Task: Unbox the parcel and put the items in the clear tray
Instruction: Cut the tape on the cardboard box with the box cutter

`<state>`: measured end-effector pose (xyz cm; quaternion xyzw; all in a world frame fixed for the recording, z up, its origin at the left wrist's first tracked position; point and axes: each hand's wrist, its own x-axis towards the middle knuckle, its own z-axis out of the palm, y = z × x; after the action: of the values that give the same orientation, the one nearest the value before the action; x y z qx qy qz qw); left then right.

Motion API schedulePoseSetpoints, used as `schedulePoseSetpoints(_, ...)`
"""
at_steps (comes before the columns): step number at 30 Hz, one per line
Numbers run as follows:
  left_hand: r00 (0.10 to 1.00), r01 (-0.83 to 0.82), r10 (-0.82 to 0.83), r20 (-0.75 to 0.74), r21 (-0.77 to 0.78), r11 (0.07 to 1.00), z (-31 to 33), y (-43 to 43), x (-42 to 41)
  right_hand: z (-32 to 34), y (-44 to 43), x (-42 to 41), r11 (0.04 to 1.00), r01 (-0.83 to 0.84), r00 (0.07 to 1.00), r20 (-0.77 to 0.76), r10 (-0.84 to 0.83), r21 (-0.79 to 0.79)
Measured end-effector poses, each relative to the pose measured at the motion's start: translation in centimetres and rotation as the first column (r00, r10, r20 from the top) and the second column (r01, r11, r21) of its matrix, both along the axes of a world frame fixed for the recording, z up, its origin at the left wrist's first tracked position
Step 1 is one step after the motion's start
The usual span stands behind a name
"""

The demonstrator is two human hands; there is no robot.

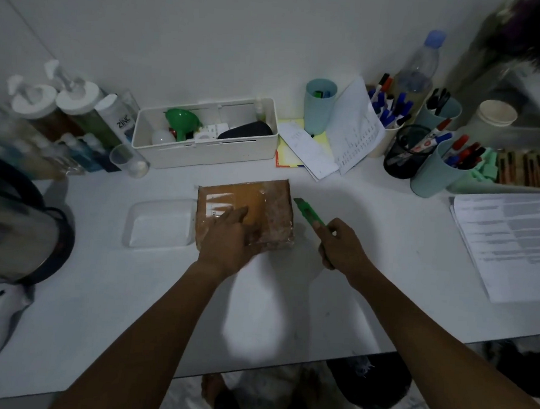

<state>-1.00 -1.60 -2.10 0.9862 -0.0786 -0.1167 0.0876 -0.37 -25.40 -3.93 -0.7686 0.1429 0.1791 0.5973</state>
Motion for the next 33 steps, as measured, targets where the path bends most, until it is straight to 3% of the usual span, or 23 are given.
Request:
schedulePoseSetpoints(6,1.000,0.027,-0.027,-0.004,0.035,0.999,0.7,0.0,0.2,1.5,0.3,0.0,0.985,0.054,0.994,0.101,-0.038,-0.164)
schedulePoseSetpoints(13,0.984,0.175,-0.175,-0.028,-0.024,0.984,2.4,2.4,2.1,2.8,0.7,0.2,0.998,-0.026,0.998,0.061,0.029,-0.054)
schedulePoseSetpoints(16,0.981,0.183,-0.185,-0.058,-0.044,0.982,1.9,3.7,3.5,3.1,1.7,0.7,0.982,-0.009,0.993,0.111,0.030,-0.191)
schedulePoseSetpoints(19,0.964,0.249,-0.236,-0.123,0.099,0.964,0.3,4.6,4.9,3.3,3.1,1.5,0.928,0.044,0.974,0.222,0.042,-0.369)
schedulePoseSetpoints(22,0.958,0.285,-0.279,-0.068,0.103,0.953,-1.5,5.6,5.2,3.1,4.6,2.1,0.861,0.061,0.954,0.284,0.099,-0.504)
schedulePoseSetpoints(26,0.965,0.258,-0.258,0.046,-0.010,0.966,-2.4,6.1,5.1,2.2,6.2,2.2,0.808,0.084,0.948,0.298,0.116,-0.583)
schedulePoseSetpoints(33,0.968,0.249,-0.249,0.034,-0.019,0.968,-2.2,6.1,5.0,1.9,7.3,2.1,0.801,0.101,0.955,0.284,0.088,-0.590)
